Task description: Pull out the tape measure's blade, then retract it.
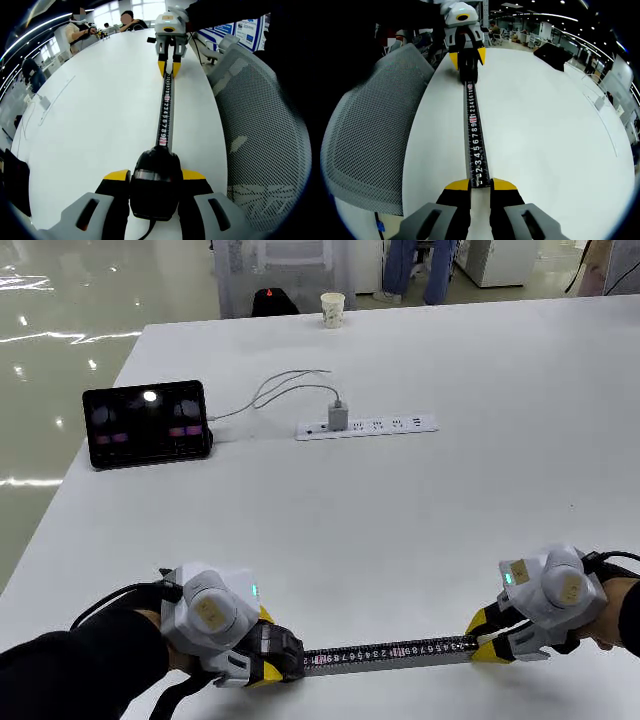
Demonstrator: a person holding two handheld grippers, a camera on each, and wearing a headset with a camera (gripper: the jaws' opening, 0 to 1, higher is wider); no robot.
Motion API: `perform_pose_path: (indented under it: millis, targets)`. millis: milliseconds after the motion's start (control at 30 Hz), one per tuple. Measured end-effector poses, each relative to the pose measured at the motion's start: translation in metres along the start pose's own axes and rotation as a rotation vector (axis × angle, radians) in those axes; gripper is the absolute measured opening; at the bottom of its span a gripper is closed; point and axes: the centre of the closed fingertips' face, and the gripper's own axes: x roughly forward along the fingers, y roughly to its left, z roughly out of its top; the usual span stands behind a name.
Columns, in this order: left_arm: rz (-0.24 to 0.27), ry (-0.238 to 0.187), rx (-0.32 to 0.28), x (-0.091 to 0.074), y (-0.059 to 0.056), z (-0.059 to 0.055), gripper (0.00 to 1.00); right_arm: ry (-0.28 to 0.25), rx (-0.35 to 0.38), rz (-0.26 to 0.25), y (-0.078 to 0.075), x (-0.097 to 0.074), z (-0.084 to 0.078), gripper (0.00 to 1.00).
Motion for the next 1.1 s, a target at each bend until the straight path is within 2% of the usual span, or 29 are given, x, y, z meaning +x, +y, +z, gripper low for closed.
perform_pose_path:
  millis: [633, 1100]
  targets:
    - [0.001, 0.001, 0.000, -0.0001, -0.0011, -0.0004, 0.31, 0.007, 0.005, -0.002, 0.0008, -0.0060, -0.0093, 0.10]
    - [0.002, -0.008, 0.001, 0.0002, -0.0009, 0.0003, 0.32, 0.008, 0.027, 0.000, 0.0010, -0.0049, -0.0078, 0.11]
